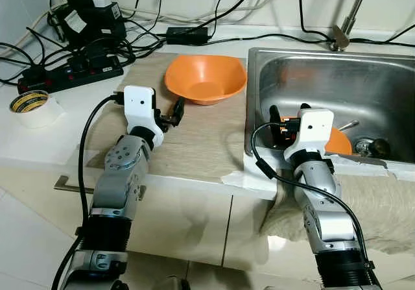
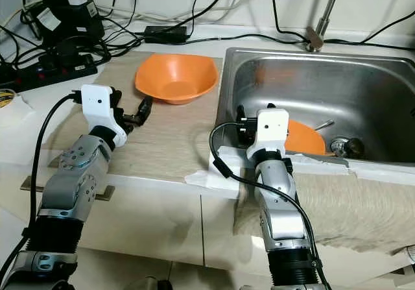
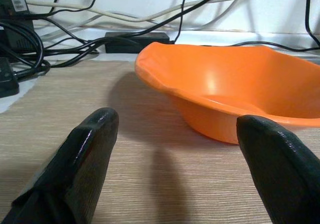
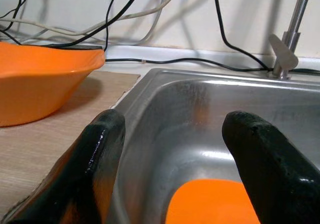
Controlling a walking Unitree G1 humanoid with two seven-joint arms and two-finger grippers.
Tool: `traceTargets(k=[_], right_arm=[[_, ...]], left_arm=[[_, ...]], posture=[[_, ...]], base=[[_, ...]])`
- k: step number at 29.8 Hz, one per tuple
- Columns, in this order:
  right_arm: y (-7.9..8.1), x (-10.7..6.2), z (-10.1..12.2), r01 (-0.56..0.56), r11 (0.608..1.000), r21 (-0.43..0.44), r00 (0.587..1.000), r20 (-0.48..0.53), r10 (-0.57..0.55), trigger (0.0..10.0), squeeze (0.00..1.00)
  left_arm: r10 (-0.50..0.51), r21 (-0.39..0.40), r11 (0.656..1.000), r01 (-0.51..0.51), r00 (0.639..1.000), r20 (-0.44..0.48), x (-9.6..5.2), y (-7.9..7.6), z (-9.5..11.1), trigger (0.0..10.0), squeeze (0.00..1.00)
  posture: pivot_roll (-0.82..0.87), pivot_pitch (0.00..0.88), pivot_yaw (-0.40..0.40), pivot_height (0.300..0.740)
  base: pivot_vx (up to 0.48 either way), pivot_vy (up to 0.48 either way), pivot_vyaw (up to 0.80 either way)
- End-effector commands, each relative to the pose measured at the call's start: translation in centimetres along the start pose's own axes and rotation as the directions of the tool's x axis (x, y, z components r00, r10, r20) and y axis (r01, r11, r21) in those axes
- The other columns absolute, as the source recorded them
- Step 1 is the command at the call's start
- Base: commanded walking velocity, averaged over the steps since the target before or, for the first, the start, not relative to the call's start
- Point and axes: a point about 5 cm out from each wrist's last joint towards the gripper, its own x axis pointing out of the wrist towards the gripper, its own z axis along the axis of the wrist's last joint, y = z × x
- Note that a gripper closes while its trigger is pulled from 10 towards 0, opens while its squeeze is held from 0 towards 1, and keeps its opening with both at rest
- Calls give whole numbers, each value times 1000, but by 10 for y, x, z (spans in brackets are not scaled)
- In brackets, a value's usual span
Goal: Kitchen organization
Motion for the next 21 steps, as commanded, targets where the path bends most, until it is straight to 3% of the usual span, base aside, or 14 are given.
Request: traceTargets(k=[1, 5, 10, 21], right_arm=[[0, 1, 1, -11, 1000, 10, 1000, 1, 11, 10000, 0], [-7, -3, -2, -23, 1000, -11, 1000, -12, 23, 10000, 0], [-26, -9, -5, -8, 999, -43, 999, -36, 7, 10000, 0], [-29, -13, -4, -53, 996, -69, 998, -42, 50, 10000, 0]], left_arm=[[11, 16, 1000, -11, 1000, -1, -3, 5, 1, 10000, 0], [22, 25, 999, -22, 1000, -15, -7, 11, -2, 10000, 0], [55, 56, 997, -52, 997, -53, -17, 33, -9, 10000, 0], [59, 94, 994, -53, 997, -57, -20, 48, -6, 10000, 0]], posture=[[-60, 0, 44, 732], [-57, 0, 41, 732], [-64, 0, 40, 732], [-79, 0, 34, 732]], base=[[0, 0, 0], [0, 0, 0], [0, 0, 0], [0, 0, 0]])
